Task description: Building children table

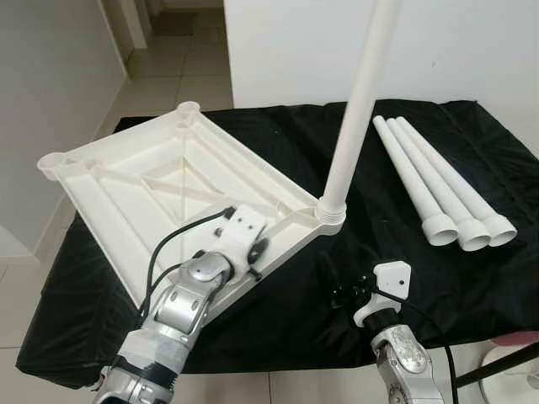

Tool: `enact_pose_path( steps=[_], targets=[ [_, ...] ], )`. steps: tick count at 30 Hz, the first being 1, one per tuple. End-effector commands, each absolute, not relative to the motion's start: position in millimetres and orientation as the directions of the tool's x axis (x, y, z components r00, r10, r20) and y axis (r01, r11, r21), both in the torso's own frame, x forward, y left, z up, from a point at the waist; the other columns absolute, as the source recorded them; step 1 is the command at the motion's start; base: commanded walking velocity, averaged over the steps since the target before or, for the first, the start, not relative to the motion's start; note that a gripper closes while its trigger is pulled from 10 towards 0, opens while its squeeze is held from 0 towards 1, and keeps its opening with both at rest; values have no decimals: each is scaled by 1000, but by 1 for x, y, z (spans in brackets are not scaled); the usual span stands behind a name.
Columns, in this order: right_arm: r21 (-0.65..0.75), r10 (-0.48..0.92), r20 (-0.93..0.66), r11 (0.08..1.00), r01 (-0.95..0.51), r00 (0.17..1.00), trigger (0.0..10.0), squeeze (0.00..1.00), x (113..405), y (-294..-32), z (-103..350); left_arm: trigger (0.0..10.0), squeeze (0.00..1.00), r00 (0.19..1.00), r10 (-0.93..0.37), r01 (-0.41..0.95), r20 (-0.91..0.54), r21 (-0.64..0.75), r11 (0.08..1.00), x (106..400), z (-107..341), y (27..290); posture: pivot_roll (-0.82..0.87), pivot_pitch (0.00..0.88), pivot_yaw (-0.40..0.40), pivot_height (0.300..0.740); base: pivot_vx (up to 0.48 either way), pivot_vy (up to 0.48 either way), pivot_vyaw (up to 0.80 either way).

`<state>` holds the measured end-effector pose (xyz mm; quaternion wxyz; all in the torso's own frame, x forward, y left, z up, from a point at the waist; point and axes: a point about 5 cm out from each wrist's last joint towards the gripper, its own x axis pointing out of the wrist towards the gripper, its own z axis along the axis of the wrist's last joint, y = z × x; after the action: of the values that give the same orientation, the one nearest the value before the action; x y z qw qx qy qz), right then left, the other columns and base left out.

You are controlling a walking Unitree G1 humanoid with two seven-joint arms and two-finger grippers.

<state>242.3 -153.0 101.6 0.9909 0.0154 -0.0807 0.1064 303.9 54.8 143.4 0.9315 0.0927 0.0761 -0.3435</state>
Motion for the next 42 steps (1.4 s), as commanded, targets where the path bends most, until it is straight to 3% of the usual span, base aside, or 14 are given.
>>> enact_pose_path(
  steps=[1,3,4,12,19,28,42],
  targets=[
    [16,200,157,979,-205,967,10000,0,243,-151,98,10000,1000,700,-697,714,-156,160,681,297,150,49,-68,0,67,740,0,0,0],
    [16,200,157,979,-205,967,10000,0,243,-151,98,10000,1000,700,-697,714,-156,160,681,297,150,49,-68,0,67,740,0,0,0],
    [16,200,158,979,-205,967,10000,0,243,-151,98,10000,0,688,-714,723,-130,196,662,295,154,48,-68,0,67,740,0,0,0],
    [12,204,169,978,-209,964,10000,0,250,-150,99,10000,0,607,-795,765,13,260,589,275,174,65,-51,0,62,740,0,0,0],
    [13,199,178,979,-205,964,10000,0,255,-148,101,10000,0,512,-859,843,-8,198,501,254,172,91,-39,0,59,740,0,0,0],
    [14,194,190,980,-201,962,10000,0,261,-146,102,10000,0,518,-849,847,-106,202,492,249,160,122,-24,0,58,740,0,0,0],
    [-7,176,214,984,-179,961,10000,0,269,-152,109,10000,0,609,-766,793,-207,187,580,253,146,172,-30,0,49,740,0,0,0]
  ],
)
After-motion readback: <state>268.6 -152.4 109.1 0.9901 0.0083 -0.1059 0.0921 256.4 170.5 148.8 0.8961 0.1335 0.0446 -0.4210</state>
